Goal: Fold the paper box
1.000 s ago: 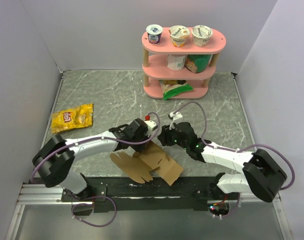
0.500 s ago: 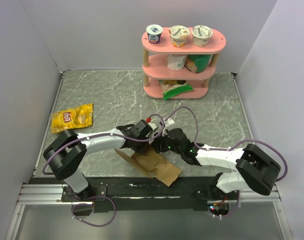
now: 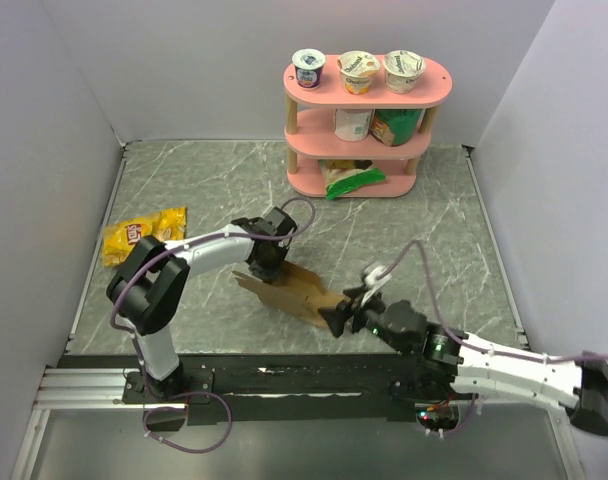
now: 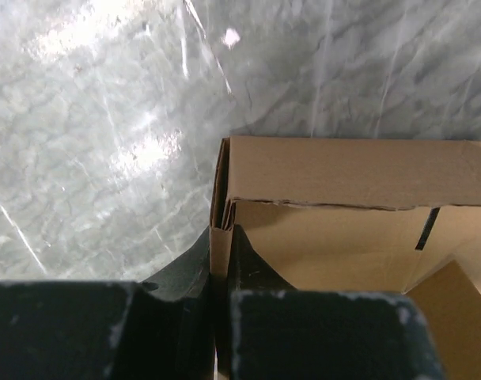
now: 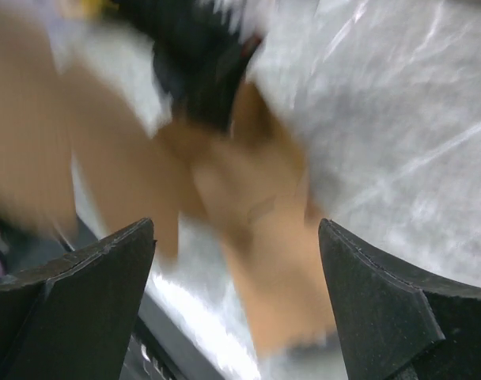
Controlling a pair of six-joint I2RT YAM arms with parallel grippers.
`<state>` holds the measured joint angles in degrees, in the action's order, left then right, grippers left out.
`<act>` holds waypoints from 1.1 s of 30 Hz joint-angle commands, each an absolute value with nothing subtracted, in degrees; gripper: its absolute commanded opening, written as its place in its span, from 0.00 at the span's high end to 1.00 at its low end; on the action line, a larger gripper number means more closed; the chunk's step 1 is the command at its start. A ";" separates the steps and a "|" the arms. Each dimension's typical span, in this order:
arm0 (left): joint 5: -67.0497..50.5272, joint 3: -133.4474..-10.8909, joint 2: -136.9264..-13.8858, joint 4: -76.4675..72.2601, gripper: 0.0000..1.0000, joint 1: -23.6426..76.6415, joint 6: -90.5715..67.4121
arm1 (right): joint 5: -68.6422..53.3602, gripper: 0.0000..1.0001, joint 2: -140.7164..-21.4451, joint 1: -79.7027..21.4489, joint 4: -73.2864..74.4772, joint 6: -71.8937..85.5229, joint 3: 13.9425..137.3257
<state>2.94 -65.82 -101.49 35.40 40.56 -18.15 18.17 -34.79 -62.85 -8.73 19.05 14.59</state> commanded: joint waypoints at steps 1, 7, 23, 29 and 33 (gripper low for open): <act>-2.63 -70.30 -103.88 40.69 0.99 39.55 -18.64 | 30.54 0.10 -40.14 -74.94 -10.88 15.74 13.10; -5.62 -71.19 -105.82 42.19 0.99 39.11 -17.93 | 39.81 0.11 -57.81 -83.50 -23.79 9.32 16.87; -13.27 -70.05 -106.17 41.75 0.99 38.94 -19.16 | 54.48 0.12 -81.38 -83.23 -45.52 2.20 21.53; -15.82 -69.17 -105.29 41.92 0.99 39.46 -18.63 | 59.67 0.12 -85.16 -79.90 -45.00 3.43 23.38; -17.05 -68.29 -105.12 41.40 0.99 40.25 -18.98 | 60.29 0.12 -86.65 -78.05 -44.30 4.31 24.25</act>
<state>-11.94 -69.58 -105.60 38.96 38.81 -18.74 53.56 -85.17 -80.86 -42.87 3.42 21.89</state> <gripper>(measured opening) 0.107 0.880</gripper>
